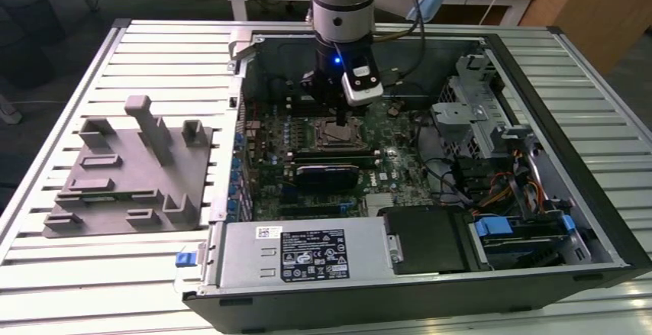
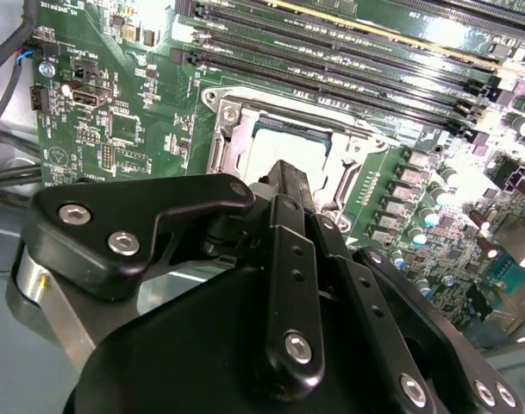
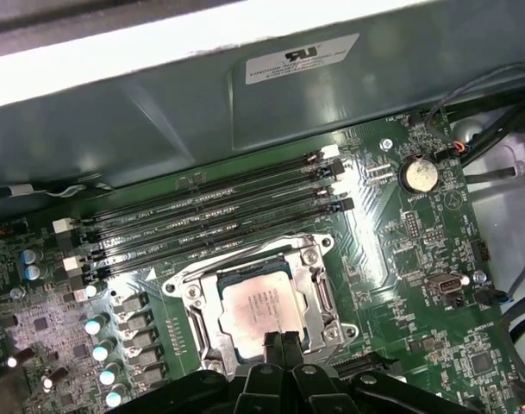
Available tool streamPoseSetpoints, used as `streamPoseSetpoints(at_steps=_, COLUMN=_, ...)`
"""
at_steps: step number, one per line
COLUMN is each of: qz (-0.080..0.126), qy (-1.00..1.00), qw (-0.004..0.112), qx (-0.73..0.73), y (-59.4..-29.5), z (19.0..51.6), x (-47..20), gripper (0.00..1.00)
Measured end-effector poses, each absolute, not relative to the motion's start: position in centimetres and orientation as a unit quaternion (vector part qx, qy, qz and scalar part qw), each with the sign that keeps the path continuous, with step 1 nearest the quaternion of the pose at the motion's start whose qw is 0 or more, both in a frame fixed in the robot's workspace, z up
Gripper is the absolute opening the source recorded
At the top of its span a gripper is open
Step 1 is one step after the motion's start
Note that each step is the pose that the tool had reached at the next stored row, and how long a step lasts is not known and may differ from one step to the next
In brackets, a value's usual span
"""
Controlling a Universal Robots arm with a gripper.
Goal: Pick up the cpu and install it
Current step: 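Install the second cpu locking lever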
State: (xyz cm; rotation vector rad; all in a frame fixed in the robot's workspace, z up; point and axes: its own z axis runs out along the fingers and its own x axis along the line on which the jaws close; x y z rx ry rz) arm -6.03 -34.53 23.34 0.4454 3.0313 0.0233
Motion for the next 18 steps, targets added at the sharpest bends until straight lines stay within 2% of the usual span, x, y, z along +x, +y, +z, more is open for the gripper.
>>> streamPoseSetpoints(at_steps=18, qz=0.008, qy=0.993, qw=0.039, qx=0.108, y=-34.58, z=23.93, x=-6.02, gripper=0.11)
